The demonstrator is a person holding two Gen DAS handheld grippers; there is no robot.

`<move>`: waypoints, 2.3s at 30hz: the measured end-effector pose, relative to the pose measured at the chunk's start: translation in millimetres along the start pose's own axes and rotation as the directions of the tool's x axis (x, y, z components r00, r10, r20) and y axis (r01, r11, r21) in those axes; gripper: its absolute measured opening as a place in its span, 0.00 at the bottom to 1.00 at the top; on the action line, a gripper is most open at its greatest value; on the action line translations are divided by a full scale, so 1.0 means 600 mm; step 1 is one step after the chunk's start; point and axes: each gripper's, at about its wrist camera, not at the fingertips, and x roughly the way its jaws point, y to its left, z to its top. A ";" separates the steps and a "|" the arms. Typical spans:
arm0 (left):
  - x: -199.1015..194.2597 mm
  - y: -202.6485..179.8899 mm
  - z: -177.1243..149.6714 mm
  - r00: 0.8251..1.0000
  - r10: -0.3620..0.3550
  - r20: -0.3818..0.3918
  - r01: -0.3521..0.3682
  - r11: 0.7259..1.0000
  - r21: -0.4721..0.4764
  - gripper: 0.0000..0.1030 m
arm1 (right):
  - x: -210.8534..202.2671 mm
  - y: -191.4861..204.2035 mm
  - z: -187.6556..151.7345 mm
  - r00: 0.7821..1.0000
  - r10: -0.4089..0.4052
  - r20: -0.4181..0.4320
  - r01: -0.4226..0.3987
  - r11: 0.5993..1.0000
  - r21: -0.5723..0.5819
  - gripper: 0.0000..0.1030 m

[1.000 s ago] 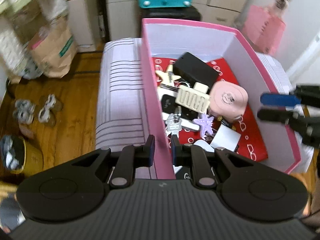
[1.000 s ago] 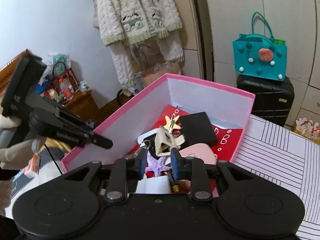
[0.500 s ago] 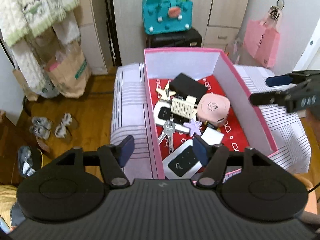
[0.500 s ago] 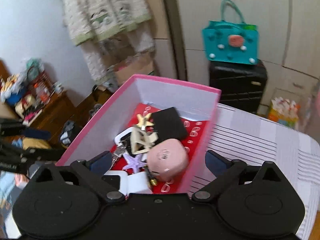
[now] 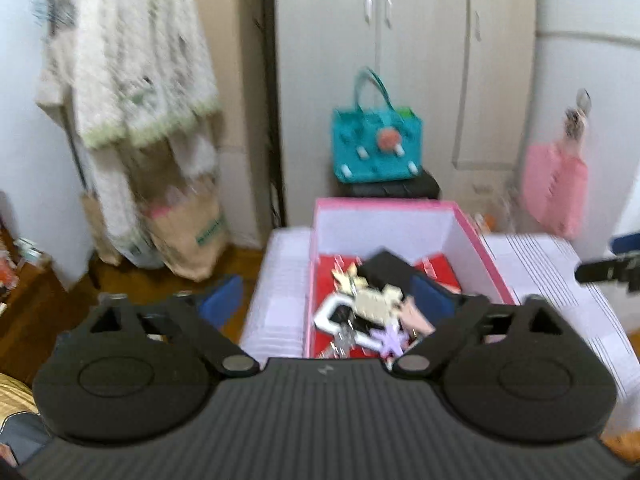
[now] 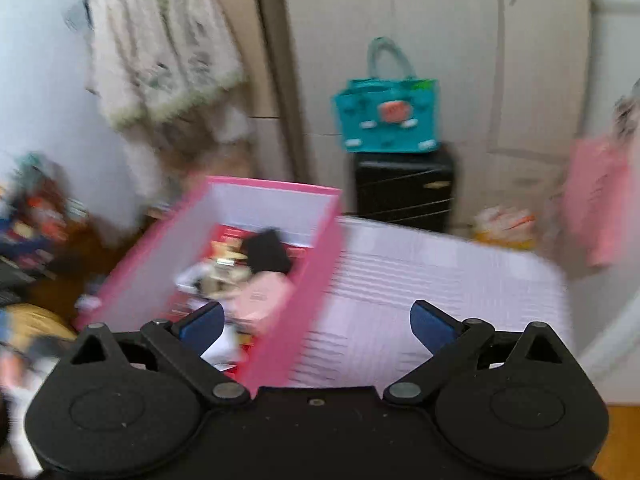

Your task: Organize rigid objects

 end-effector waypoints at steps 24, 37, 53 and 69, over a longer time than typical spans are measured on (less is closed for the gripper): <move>-0.056 -0.104 -0.126 0.996 0.077 -0.051 -0.077 0.997 -0.010 1.00 | -0.137 0.051 -0.178 0.935 -0.244 0.259 0.246 0.969 0.026 1.00; -0.072 -0.143 -0.145 0.996 0.064 -0.054 -0.063 0.998 0.020 1.00 | -0.157 0.010 -0.225 0.937 -0.246 0.247 0.212 0.965 0.155 1.00; -0.091 -0.164 -0.146 0.997 0.064 -0.035 -0.063 0.998 0.019 1.00 | -0.165 0.007 -0.234 0.929 -0.295 0.223 0.260 0.950 0.175 1.00; -0.116 -0.186 -0.166 0.999 0.034 -0.037 -0.032 0.998 0.051 1.00 | -0.165 0.003 -0.259 0.926 -0.309 0.215 0.275 0.945 0.176 1.00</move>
